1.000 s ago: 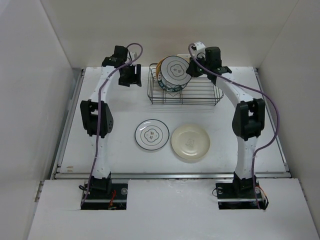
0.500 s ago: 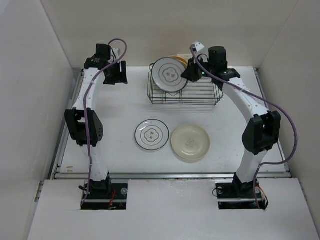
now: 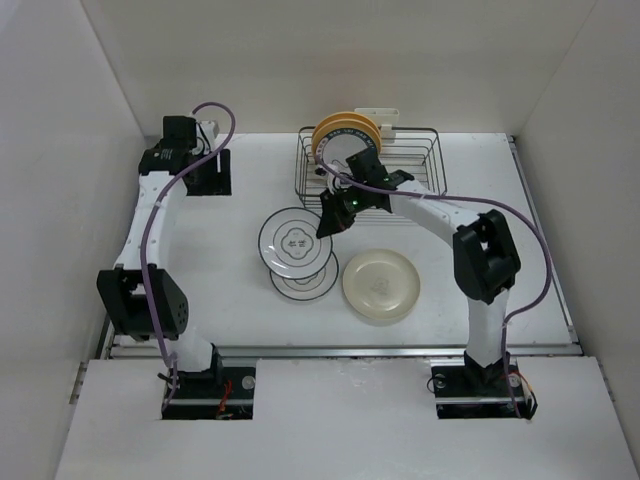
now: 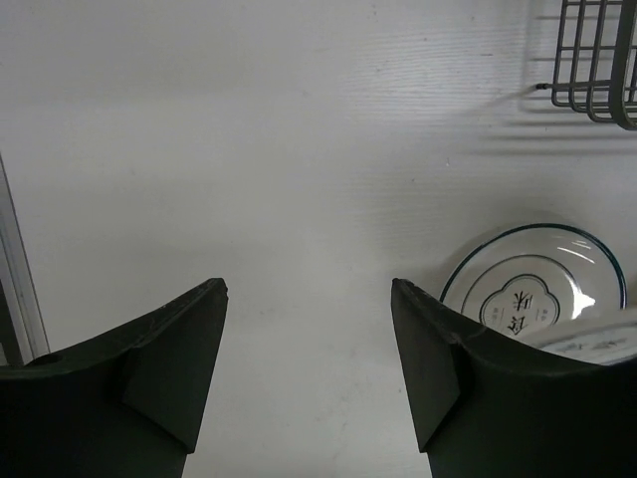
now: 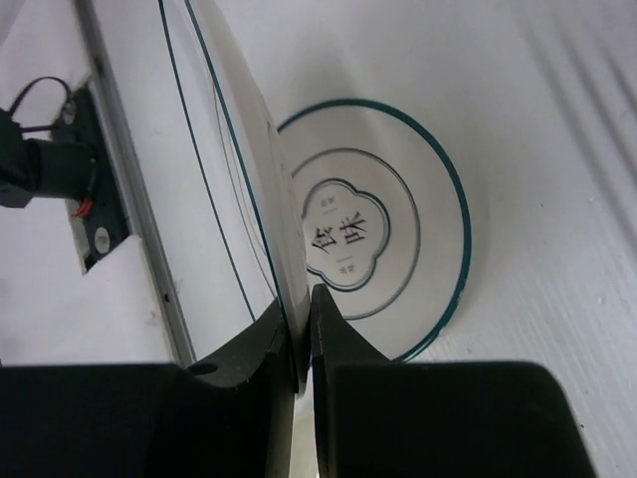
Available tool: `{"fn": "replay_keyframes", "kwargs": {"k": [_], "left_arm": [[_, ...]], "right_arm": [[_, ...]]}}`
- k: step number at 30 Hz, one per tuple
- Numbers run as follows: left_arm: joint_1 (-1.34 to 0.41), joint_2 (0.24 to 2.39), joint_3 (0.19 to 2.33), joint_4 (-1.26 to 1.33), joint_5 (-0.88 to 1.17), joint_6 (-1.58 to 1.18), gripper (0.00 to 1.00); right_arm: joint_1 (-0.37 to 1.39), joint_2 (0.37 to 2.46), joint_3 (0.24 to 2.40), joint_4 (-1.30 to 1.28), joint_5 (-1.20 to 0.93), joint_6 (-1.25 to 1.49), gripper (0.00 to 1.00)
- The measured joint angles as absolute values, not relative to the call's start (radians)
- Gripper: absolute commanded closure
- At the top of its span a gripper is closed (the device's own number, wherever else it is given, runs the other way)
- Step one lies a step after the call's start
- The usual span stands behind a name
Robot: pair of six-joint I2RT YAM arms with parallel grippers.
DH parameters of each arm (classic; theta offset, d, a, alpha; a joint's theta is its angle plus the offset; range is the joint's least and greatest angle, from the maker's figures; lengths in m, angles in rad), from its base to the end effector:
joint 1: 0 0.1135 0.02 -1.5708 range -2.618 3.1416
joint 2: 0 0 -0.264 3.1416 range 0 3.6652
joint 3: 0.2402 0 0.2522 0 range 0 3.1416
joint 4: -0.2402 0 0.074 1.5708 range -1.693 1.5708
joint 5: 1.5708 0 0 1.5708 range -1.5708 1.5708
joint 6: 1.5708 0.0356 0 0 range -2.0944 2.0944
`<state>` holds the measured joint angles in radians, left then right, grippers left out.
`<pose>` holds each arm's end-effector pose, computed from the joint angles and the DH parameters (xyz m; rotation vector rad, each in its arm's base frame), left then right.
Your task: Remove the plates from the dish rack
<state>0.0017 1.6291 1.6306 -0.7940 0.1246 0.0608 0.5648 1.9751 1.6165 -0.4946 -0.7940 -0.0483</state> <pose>0.3570 -0.0038 0.3596 0.1300 2.3549 -0.1168 0.3575 0.2566 0.2519 -1.0783 2.1628 1.1964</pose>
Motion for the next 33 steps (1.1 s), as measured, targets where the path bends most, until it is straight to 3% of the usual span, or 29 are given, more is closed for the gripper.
{"fn": "replay_keyframes", "kwargs": {"k": [6, 7, 11, 14, 20, 25, 33], "left_arm": [[0.001, 1.540, 1.551, -0.777, 0.105, 0.090, 0.36], [0.001, 1.537, 1.547, -0.775, 0.101, 0.094, 0.36], [0.001, 1.533, 1.530, -0.768, 0.086, 0.105, 0.36], [0.001, 1.533, 1.528, -0.767, 0.078, 0.113, 0.36], [0.001, 1.532, 1.528, -0.767, 0.070, 0.125, 0.36], [0.001, 1.532, 1.528, -0.767, 0.062, 0.130, 0.36], [0.001, 1.532, 1.528, -0.767, 0.053, 0.141, 0.36]], "right_arm": [[0.572, 2.061, 1.652, -0.583, -0.690, -0.033, 0.73], [0.575, 2.071, 1.663, -0.595, -0.663, -0.030, 0.61], [0.590, 2.077, 1.687, -0.635, -0.591, -0.021, 0.39], [0.611, 2.085, 1.727, -0.676, -0.501, -0.021, 0.32], [0.697, 2.090, 1.792, -0.722, -0.326, -0.030, 0.31], [0.720, 2.082, 1.798, -0.732, -0.276, -0.037, 0.31], [0.697, 1.924, 1.855, -0.671, -0.202, -0.025, 0.23]]}}
